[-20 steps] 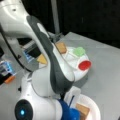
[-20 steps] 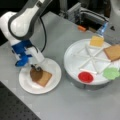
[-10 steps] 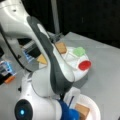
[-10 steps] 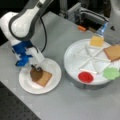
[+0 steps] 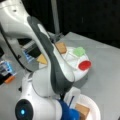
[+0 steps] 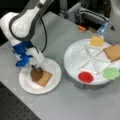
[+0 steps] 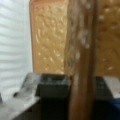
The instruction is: Ingredient selection for cheeseburger or sandwich
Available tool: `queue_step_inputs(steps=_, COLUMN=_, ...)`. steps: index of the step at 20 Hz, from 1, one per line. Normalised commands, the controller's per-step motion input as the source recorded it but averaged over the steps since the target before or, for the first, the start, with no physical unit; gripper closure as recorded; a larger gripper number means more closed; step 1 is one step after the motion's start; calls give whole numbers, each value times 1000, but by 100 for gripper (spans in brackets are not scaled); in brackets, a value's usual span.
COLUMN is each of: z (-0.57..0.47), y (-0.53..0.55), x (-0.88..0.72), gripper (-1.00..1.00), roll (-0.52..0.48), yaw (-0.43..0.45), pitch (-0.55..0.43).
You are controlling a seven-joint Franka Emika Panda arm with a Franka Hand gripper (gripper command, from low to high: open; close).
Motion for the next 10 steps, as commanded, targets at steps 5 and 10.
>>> queue_step_inputs(steps=5, z=-86, y=135, x=-151, gripper=-100, roll=-183, yaw=102, pitch=-103)
queue_step_inputs(steps=10, z=-108, y=146, x=-182, gripper=-100, roll=-225, yaw=108, pitch=-120)
